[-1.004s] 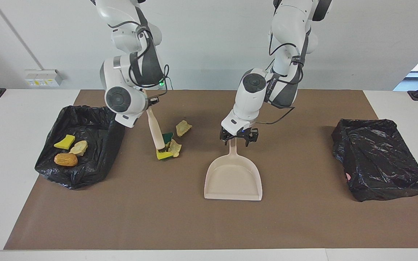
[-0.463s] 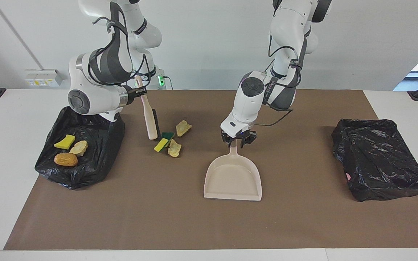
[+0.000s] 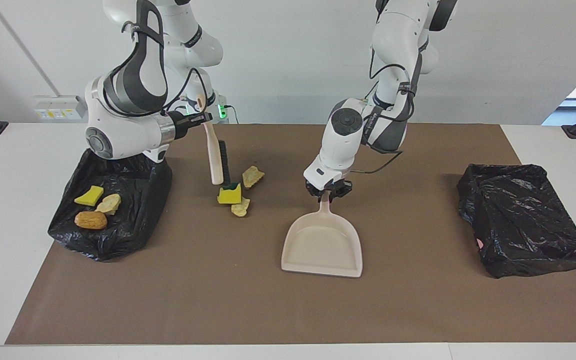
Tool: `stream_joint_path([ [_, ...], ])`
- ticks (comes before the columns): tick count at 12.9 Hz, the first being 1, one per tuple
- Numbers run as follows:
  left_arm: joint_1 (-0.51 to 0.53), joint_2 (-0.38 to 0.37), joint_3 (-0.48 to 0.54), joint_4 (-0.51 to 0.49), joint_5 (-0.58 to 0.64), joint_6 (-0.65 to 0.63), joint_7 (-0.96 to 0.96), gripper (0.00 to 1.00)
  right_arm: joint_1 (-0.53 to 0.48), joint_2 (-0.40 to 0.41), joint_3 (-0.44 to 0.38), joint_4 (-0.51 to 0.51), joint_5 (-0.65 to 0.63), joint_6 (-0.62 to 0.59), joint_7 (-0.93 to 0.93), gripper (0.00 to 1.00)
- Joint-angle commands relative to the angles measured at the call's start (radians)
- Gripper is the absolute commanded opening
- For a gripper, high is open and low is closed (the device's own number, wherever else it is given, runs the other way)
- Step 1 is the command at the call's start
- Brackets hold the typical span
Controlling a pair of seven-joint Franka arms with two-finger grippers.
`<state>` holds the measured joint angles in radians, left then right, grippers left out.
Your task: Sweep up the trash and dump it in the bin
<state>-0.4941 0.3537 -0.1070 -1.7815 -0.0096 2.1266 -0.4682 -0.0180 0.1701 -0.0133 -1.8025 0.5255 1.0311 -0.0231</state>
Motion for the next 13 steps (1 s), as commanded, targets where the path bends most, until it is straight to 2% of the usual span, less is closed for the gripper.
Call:
stream_joint_path([
  [1, -0.014, -0.028, 0.015, -0.009, 0.022, -0.027, 0.032, 0.01, -0.016, -0.034, 0.001, -0.028, 0.030, 0.004, 0.022, 0.00],
  [7, 0.002, -0.058, 0.026, 0.001, 0.023, -0.103, 0.343, 0.00, -0.020, -0.023, -0.002, 0.113, -0.027, -0.048, 0.103, 0.00],
  [8, 0.002, -0.059, 0.027, 0.002, 0.034, -0.125, 0.379, 0.00, -0.019, -0.023, -0.002, 0.121, -0.080, -0.033, 0.101, 0.00],
  [10, 0.008, -0.075, 0.026, 0.001, 0.074, -0.135, 0.401, 0.00, 0.004, -0.026, 0.009, 0.095, -0.246, 0.121, 0.081, 0.00],
  [13, 0.008, -0.075, 0.026, 0.001, 0.074, -0.134, 0.411, 0.00, 0.050, -0.104, 0.013, -0.058, -0.382, 0.300, 0.075, 0.00],
])
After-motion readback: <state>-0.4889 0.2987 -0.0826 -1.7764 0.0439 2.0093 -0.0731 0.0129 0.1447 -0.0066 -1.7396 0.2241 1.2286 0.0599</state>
